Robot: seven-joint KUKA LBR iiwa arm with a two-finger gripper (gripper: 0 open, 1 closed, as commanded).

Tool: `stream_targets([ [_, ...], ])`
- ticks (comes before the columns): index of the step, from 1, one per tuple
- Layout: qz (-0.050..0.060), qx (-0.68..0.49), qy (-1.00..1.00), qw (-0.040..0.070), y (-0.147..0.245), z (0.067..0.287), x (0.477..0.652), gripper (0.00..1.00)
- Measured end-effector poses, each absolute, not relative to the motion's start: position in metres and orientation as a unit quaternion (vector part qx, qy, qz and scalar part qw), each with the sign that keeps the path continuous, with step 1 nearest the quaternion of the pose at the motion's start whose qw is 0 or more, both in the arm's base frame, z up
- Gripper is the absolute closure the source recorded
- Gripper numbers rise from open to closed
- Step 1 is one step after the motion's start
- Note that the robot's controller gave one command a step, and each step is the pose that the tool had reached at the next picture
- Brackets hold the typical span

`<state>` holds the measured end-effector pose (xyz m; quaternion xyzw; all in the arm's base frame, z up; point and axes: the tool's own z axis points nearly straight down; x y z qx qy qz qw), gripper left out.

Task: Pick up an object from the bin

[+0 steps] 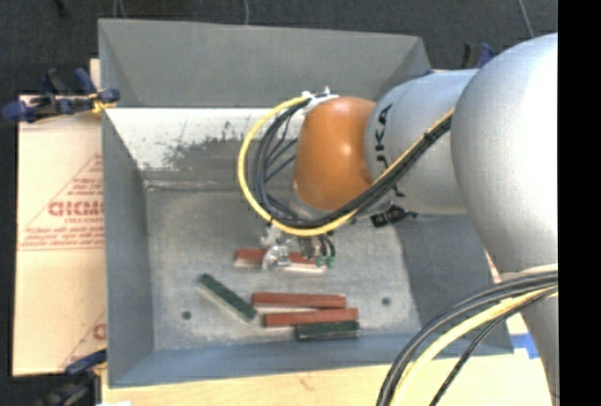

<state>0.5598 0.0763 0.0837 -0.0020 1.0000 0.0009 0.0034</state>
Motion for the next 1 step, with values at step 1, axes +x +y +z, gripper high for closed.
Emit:
stream_targets([
  [1,0.0,-0.121,0.993,0.002,0.045,0.269,0.602,1.0],
])
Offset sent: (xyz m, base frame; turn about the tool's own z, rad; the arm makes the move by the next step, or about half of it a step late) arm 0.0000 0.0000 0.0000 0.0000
